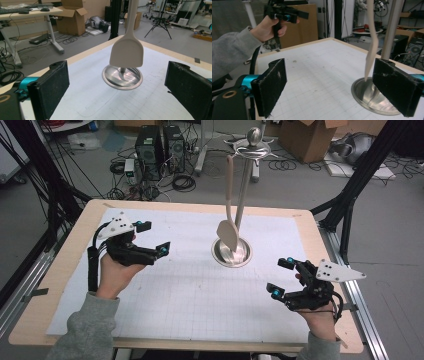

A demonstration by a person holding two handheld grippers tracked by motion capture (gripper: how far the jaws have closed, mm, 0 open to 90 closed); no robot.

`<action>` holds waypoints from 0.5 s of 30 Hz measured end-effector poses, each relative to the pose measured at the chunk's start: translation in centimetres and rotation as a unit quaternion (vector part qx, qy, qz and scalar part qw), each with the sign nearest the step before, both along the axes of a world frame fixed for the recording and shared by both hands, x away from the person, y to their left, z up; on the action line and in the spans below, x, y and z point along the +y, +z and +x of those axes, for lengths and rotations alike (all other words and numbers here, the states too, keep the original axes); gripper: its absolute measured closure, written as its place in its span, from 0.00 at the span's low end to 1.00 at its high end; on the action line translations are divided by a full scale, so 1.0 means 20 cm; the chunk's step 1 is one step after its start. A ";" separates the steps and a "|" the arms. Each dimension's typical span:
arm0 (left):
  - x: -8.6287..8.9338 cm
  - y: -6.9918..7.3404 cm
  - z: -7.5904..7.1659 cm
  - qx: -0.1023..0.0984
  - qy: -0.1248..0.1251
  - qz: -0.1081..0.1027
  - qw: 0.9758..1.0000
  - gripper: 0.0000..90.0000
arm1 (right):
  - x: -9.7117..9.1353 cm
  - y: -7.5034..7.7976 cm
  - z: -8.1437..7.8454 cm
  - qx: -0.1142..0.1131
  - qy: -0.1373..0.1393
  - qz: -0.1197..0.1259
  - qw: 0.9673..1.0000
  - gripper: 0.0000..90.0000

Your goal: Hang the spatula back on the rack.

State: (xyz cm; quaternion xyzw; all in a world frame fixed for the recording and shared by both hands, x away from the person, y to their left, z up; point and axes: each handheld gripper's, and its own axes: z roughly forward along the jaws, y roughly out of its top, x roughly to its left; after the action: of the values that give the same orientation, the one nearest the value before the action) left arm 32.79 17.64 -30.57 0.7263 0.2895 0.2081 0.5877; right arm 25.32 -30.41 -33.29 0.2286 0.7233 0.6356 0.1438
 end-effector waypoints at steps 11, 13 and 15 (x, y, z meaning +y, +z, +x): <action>0.14 -0.09 -0.08 0.002 -0.018 -0.002 1.000 0.07 | 0.00 0.00 0.00 0.001 -0.015 0.004 1.000 0.13; 0.16 -0.11 -0.09 -0.002 -0.014 0.000 1.000 0.07 | 0.01 0.00 0.00 -0.003 -0.013 0.002 1.000 0.13; 0.19 -0.13 -0.10 -0.003 -0.008 -0.002 1.000 0.07 | 0.01 0.00 0.00 -0.001 -0.012 0.000 1.000 0.13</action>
State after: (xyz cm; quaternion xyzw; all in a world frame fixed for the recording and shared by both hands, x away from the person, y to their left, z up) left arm 30.75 21.34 -33.07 0.7266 0.2830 0.2049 0.5916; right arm 25.40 -30.21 -33.33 0.2366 0.7201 0.6342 0.1524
